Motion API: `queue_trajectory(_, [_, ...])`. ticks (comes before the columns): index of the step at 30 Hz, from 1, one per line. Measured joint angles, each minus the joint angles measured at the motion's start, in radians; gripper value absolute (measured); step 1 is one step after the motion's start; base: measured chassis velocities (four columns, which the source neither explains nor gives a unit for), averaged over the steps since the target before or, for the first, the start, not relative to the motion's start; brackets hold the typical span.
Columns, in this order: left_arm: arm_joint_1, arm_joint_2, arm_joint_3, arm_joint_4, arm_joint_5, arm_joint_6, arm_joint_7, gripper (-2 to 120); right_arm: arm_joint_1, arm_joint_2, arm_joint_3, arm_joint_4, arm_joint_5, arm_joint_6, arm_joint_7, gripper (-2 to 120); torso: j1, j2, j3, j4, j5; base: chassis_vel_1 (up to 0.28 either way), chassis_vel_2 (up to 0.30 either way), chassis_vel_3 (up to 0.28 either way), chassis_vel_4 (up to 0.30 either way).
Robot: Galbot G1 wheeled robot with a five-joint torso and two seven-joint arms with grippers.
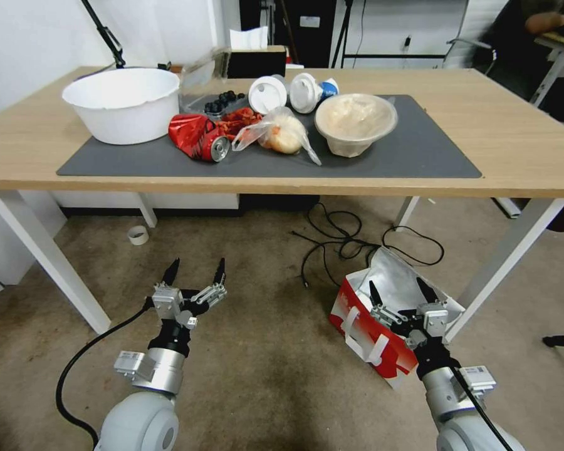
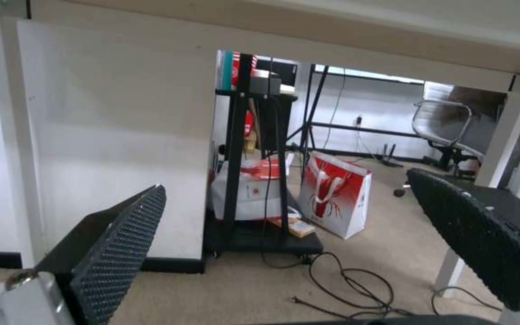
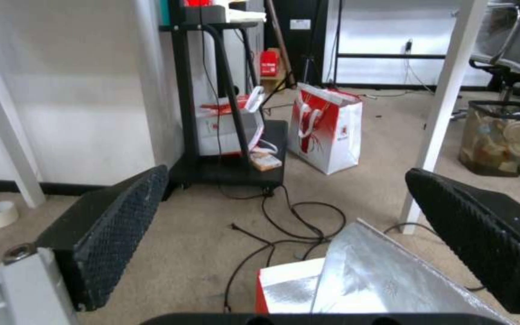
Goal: Pick up the food delivery bag from the floor and place it on the table.
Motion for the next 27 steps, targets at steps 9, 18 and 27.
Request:
queue_trajectory(9, [-0.002, 0.002, 0.001, 0.005, -0.001, 0.0, -0.001, 100, 0.0, -0.001, 0.001, 0.0, 0.0, 0.0, -0.002, 100, -0.009, -0.034, -0.025, 0.0001, 0.0, 0.0, 0.0, 0.0, 0.0])
queue_trajectory(18, [-0.002, 0.002, 0.001, 0.007, -0.003, -0.001, -0.001, 100, 0.0, -0.001, 0.0, -0.003, 0.0, 0.0, -0.003, 100, -0.019, -0.07, -0.05, 0.0001, 0.0, 0.0, 0.0, 0.0, 0.0])
queue_trajectory(27, [0.001, 0.001, 0.002, 0.006, -0.003, -0.005, -0.002, 100, -0.001, -0.004, 0.0, -0.003, 0.0, 0.0, -0.004, 100, -0.027, -0.108, -0.081, 0.0001, 0.0, 0.0, 0.0, 0.0, 0.0])
